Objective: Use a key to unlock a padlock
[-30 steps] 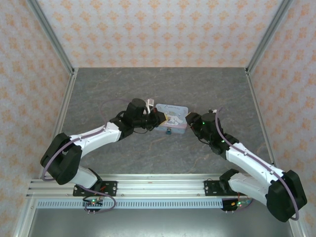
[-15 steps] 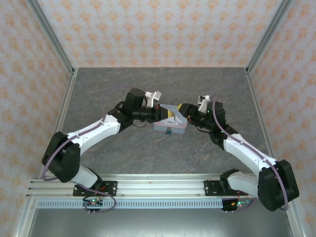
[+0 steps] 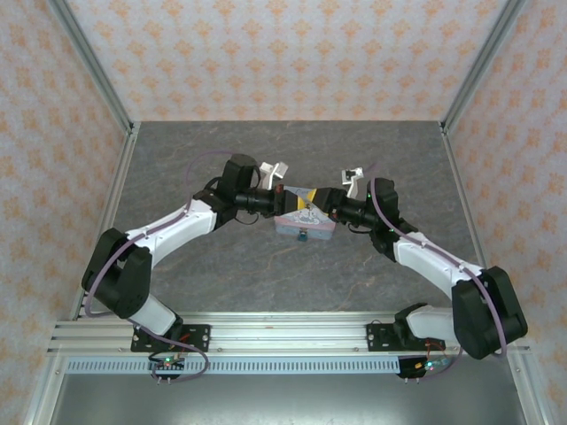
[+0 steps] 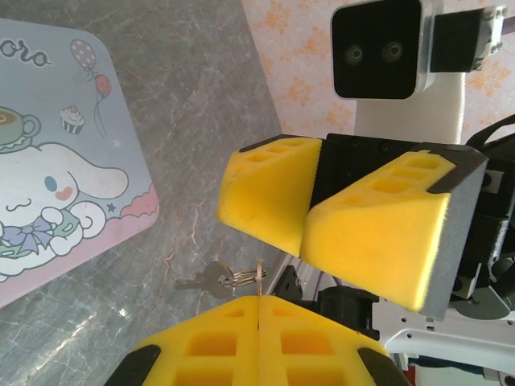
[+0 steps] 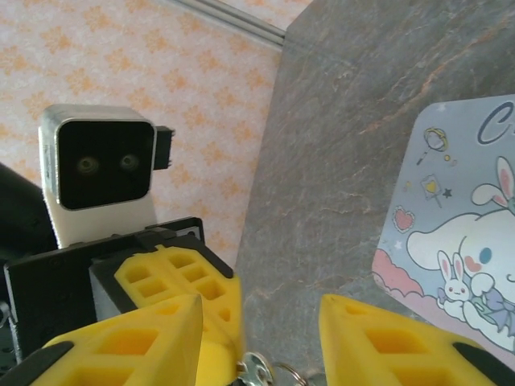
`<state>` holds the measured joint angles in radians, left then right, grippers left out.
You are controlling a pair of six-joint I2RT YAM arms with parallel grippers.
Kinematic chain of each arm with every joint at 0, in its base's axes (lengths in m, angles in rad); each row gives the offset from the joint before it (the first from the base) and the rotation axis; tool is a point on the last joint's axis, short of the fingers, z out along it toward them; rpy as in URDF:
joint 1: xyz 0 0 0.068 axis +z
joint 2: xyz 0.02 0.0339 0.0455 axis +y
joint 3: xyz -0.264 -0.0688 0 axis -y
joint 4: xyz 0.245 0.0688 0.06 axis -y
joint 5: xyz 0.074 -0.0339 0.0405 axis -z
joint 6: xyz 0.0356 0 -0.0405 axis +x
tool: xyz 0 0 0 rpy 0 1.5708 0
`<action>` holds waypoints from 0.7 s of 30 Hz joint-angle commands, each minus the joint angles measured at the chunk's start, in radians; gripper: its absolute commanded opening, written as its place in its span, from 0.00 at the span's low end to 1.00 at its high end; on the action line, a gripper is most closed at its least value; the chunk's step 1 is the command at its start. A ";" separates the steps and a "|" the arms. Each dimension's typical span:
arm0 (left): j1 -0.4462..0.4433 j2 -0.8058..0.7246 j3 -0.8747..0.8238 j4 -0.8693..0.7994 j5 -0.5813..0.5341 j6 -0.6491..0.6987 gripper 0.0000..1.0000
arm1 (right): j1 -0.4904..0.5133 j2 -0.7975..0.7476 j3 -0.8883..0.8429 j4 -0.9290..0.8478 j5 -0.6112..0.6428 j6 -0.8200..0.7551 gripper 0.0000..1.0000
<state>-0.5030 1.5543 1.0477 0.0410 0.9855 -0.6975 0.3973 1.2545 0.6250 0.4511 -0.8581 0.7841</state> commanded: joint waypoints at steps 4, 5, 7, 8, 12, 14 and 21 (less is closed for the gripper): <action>0.010 0.037 0.045 0.019 0.067 0.024 0.00 | -0.006 0.046 0.000 0.116 -0.067 0.002 0.39; 0.012 0.041 0.048 0.022 0.070 0.024 0.00 | -0.006 0.049 -0.002 0.117 -0.069 0.001 0.38; 0.013 0.045 0.054 0.025 0.076 0.024 0.00 | -0.005 0.052 -0.007 0.123 -0.070 0.000 0.35; 0.014 0.047 0.055 0.024 0.079 0.025 0.00 | -0.006 0.053 -0.009 0.124 -0.073 0.002 0.35; 0.024 0.049 0.055 0.030 0.086 0.024 0.00 | -0.006 0.054 -0.024 0.126 -0.077 0.001 0.33; 0.030 0.049 0.054 0.033 0.088 0.023 0.00 | -0.006 0.054 -0.035 0.134 -0.076 0.005 0.33; 0.038 0.053 0.056 0.036 0.096 0.021 0.00 | -0.005 0.052 -0.059 0.158 -0.076 0.014 0.32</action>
<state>-0.4702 1.6020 1.0691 0.0414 1.0477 -0.6971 0.3973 1.3075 0.5797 0.5404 -0.9154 0.7933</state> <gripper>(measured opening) 0.045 0.323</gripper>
